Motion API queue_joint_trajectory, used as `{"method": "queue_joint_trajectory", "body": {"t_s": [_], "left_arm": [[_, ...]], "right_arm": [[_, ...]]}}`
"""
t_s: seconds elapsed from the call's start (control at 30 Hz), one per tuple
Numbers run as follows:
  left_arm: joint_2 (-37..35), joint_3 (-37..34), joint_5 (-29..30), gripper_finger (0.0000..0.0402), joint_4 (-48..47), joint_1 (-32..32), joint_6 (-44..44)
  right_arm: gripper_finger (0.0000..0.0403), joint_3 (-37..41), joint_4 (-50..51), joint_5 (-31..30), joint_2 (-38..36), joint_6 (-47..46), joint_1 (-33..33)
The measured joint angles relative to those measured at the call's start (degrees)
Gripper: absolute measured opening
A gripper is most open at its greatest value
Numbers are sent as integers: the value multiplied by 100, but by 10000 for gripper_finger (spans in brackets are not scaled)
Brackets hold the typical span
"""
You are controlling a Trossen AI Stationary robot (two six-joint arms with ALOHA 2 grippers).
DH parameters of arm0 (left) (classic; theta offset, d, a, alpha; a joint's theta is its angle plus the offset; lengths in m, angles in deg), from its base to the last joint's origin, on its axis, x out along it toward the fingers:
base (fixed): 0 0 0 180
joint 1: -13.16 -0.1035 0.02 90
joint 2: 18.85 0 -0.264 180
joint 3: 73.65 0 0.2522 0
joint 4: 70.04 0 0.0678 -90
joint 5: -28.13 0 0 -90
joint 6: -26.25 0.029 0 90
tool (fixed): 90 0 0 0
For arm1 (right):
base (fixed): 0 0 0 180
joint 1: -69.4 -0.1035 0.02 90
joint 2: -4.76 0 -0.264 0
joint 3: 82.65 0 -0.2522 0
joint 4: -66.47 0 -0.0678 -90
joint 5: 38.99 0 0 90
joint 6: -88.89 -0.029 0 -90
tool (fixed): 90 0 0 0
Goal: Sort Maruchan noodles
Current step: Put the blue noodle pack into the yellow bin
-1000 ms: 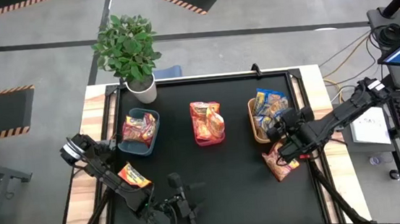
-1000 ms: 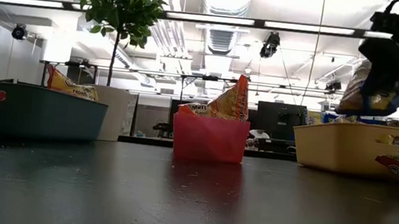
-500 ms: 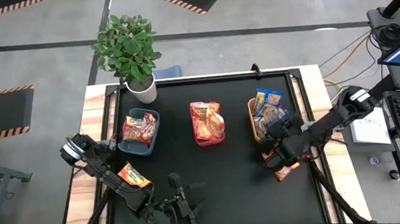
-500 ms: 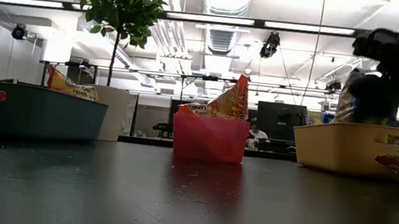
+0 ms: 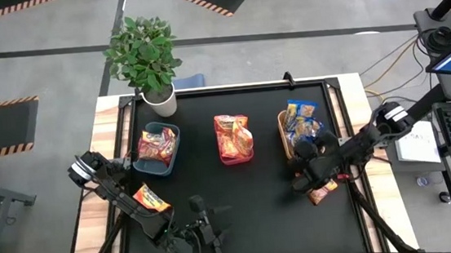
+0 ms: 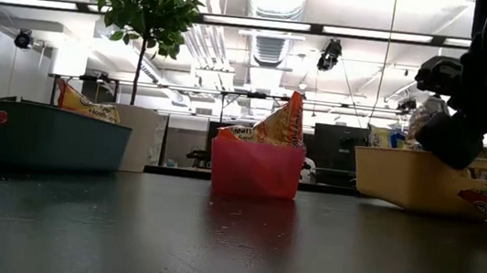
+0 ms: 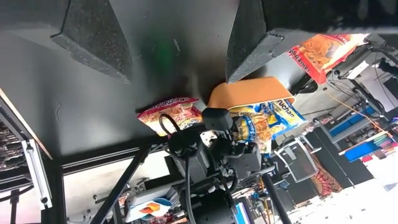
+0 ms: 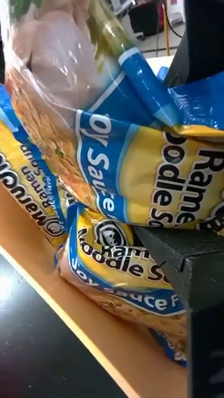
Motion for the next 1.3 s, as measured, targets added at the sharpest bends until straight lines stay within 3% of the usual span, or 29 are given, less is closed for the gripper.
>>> {"method": "queue_joint_trajectory", "body": {"t_s": [0.5,0.8,1.3], "left_arm": [[0,-2,-2,239,-10,0,-3],[0,-2,-2,239,-11,0,-47],[0,-4,-2,239,-38,4,-62]], "right_arm": [[201,4,-6,784,-1077,267,32],[194,-2,-13,744,-1813,19,123],[287,-11,-28,692,-2217,-44,208]]}}
